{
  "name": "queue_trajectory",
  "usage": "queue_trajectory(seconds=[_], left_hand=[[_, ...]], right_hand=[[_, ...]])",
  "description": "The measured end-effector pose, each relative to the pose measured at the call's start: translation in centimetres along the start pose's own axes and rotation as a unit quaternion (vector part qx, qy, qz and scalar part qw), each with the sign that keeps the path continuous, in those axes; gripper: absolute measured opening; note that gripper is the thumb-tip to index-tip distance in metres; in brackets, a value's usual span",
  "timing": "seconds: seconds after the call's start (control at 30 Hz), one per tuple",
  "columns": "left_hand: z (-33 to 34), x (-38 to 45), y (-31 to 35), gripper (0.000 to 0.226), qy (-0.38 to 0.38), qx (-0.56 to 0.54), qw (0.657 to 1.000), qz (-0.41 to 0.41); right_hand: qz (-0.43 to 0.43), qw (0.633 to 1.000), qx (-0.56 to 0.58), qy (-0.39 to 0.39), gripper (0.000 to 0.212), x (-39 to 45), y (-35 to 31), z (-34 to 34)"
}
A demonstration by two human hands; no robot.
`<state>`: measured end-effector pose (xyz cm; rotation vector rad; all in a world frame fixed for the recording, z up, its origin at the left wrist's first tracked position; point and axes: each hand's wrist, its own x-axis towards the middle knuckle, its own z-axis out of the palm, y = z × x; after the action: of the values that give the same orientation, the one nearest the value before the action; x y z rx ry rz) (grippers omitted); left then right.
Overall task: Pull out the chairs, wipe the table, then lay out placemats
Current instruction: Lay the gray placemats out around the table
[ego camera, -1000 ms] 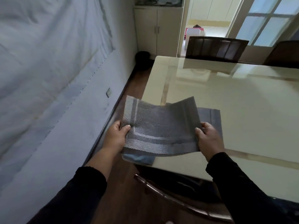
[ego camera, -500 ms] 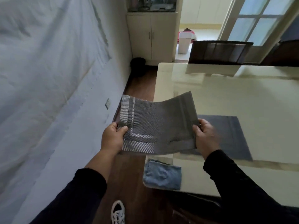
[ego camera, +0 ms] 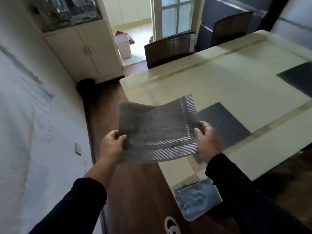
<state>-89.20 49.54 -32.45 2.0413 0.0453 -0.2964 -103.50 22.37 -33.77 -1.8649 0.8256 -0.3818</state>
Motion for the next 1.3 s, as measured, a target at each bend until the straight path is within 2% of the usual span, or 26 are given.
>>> queue_trajectory(seconds=[0.17, 0.3, 0.43, 0.6, 0.73, 0.87, 0.93, 1.03, 1.3], left_hand=[[1.5, 4.1, 1.1, 0.005, -0.042, 0.002, 0.999, -0.017], [1.6, 8.0, 2.6, 0.006, -0.058, 0.004, 0.998, -0.016], [1.8, 12.6, 3.9, 0.005, -0.073, 0.011, 0.997, -0.001], [2.6, 19.6, 4.6, 0.004, -0.108, 0.027, 0.994, 0.018], [2.3, 26.9, 6.6, 0.004, -0.163, 0.049, 0.984, 0.051], [1.4, 34.1, 8.7, 0.017, -0.208, 0.088, 0.969, 0.097], [1.6, 37.1, 9.9, 0.009, -0.211, 0.104, 0.966, 0.105], [3.0, 40.3, 11.8, 0.002, -0.225, 0.11, 0.961, 0.117], [11.1, 47.7, 17.0, 0.011, -0.292, 0.126, 0.937, 0.143]], right_hand=[[0.037, 0.999, 0.028, 0.017, 0.024, 2.1, -0.5, 0.2], [0.049, 0.998, 0.038, 0.033, 0.04, 4.6, -1.3, 1.7], [0.054, 0.996, 0.034, 0.063, 0.026, 6.9, -2.9, 3.5], [0.066, 0.992, 0.001, 0.112, 0.024, 10.5, -3.9, 6.9], [0.085, 0.98, 0.003, 0.181, 0.024, 13.2, -5.2, 10.6], [0.12, 0.969, 0.021, 0.215, 0.026, 15.5, -6.7, 14.8], [0.128, 0.964, 0.009, 0.233, 0.024, 16.9, -7.8, 16.4], [0.13, 0.955, -0.01, 0.265, 0.025, 19.4, -9.1, 17.3], [0.158, 0.922, -0.03, 0.351, 0.023, 28.3, -9.4, 18.1]])
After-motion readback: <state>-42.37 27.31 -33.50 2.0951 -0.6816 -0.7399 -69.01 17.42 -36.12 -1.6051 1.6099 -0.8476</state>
